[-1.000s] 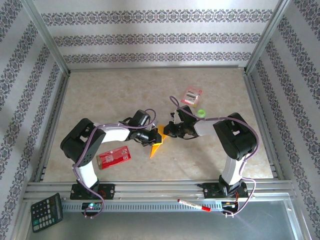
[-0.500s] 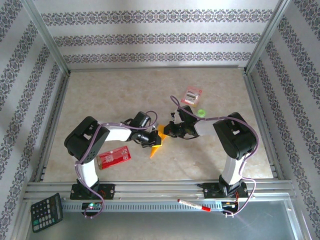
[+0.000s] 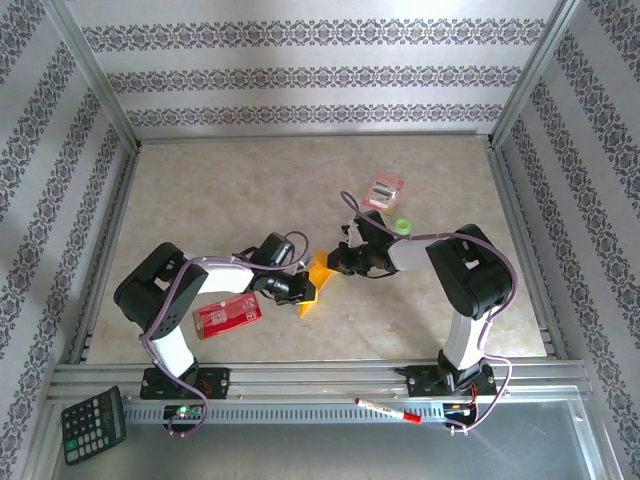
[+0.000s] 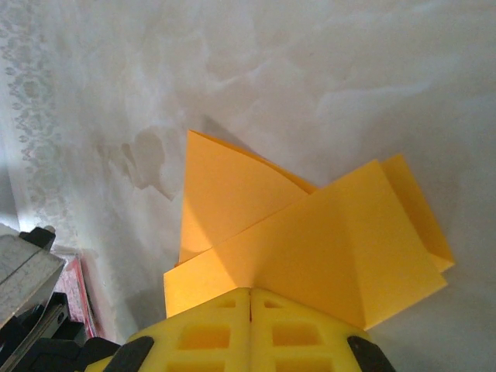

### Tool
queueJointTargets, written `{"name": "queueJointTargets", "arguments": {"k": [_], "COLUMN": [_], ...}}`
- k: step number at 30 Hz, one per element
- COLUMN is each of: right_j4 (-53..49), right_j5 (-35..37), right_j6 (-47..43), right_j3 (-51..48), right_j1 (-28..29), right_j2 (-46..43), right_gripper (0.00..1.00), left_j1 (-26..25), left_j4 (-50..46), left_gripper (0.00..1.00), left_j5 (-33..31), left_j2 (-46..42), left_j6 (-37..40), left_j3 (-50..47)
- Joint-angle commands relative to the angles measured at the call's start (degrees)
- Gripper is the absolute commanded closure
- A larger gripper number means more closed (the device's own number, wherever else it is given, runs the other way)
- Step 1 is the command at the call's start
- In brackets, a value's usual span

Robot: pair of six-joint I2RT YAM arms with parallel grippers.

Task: Fold a paper plane with a square sheet of paper (pick it up from the middle)
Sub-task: Fold the wing for the fifth time at the center of the table, then turn over a paper plane at the center of the table.

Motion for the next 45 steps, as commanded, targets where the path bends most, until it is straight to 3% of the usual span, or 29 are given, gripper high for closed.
{"name": "queueJointTargets", "arguments": {"k": [1,10,14,17,20,24,29,33,41,45], "right_j4": [-5.73,-6.82,-7.22,-8.47,-14.54,-21.95,-30.26,-35.56,-41.76,-42.11], "right_j5": [6.67,5.67,1.61,0.1,6.8,23.01,39.03,45.85,51.76,51.78], "right_j6": [-1.58,-4.2,-6.95,-8.78,-9.93,-4.76,1.98,5.4,6.31,6.05], "right_j3": [-1.13,-0.34,0.95,0.72,0.24,1.14,8.12,14.12,22.14,22.33], "right_j1": [-0.5,-0.54,-0.46,0.19,1.81,9.43,19.56,22.58,24.5,24.5], "right_j2": [3.72,3.58,1.27,-4.26,-11.72,-17.7,-14.5,-7.81,1.59,2.44], "right_gripper": [1.0,1.0,0.99,0.91,0.81,0.65,0.36,0.19,0.13,0.2], "left_j1": [-1.27,-0.54,1.87,5.18,10.94,18.83,22.07,22.37,22.46,22.5], "left_j4": [-7.25,-0.09,3.63,1.92,-2.43,-11.54,-14.76,-13.7,-8.17,-7.35], "left_gripper": [1.0,1.0,0.89,0.81,0.73,0.65,0.6,0.57,0.53,0.52], "left_j5": [0.98,3.6,6.33,4.53,1.05,-4.97,-7.58,-7.03,-4.38,-4.14], "left_j2": [0.1,-6.23,-13.01,-19.6,-24.97,-27.96,-26.62,-25.76,-24.76,-24.46], "left_j6": [-1.45,-6.52,-6.64,-5.43,-4.15,0.43,4.41,5.0,2.39,1.89], "left_j3": [-5.8,-12.71,-13.97,-13.78,-13.38,-10.54,-5.85,-5.15,-8.38,-9.28]}}
